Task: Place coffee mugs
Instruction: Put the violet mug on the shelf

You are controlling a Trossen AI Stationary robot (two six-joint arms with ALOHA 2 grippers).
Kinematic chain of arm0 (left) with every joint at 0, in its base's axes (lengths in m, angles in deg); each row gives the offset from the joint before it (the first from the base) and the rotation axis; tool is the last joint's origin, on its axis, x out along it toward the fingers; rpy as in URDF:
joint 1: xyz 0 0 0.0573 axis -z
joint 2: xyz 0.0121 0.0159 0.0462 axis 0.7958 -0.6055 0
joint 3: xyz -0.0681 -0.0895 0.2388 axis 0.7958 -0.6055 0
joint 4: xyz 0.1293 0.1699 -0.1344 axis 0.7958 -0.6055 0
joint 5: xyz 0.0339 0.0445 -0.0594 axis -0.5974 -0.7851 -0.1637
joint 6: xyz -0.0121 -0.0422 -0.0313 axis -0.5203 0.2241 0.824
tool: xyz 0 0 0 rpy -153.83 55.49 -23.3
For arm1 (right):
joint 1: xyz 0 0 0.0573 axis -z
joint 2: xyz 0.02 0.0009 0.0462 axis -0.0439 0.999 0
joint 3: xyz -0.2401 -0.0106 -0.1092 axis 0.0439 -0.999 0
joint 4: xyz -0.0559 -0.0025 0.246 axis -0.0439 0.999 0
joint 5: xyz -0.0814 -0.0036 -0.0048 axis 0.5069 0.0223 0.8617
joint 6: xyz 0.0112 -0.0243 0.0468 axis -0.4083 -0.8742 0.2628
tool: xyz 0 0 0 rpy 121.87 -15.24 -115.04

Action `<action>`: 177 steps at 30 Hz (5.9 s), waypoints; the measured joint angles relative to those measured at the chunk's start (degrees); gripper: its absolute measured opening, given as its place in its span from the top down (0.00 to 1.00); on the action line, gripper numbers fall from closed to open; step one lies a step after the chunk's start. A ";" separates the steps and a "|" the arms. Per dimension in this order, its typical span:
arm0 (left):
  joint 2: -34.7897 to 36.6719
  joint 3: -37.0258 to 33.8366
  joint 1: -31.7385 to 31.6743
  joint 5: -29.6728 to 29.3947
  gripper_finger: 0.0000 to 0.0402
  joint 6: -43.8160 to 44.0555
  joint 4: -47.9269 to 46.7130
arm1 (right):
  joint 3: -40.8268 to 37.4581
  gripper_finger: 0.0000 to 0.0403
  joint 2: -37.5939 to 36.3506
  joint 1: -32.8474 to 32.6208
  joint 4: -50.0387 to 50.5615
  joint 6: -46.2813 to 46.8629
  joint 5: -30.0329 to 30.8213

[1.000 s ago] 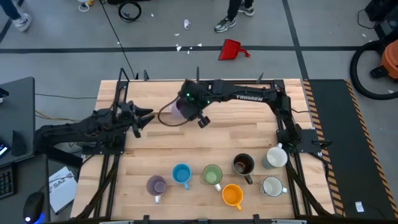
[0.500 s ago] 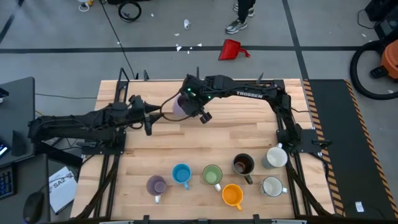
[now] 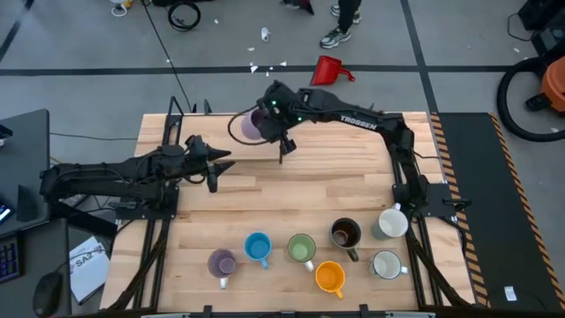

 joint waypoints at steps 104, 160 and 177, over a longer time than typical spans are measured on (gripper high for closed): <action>0.03 -0.07 0.13 2.83 0.55 2.25 1.12 | 9.42 0.86 13.34 0.81 6.93 18.76 -4.36; 0.02 -0.04 0.11 2.84 0.55 5.33 0.20 | 9.33 0.59 15.21 0.21 9.72 14.47 10.19; 0.02 -0.04 0.11 3.58 0.55 6.39 -0.37 | 9.33 0.59 14.78 -0.82 5.74 29.60 7.48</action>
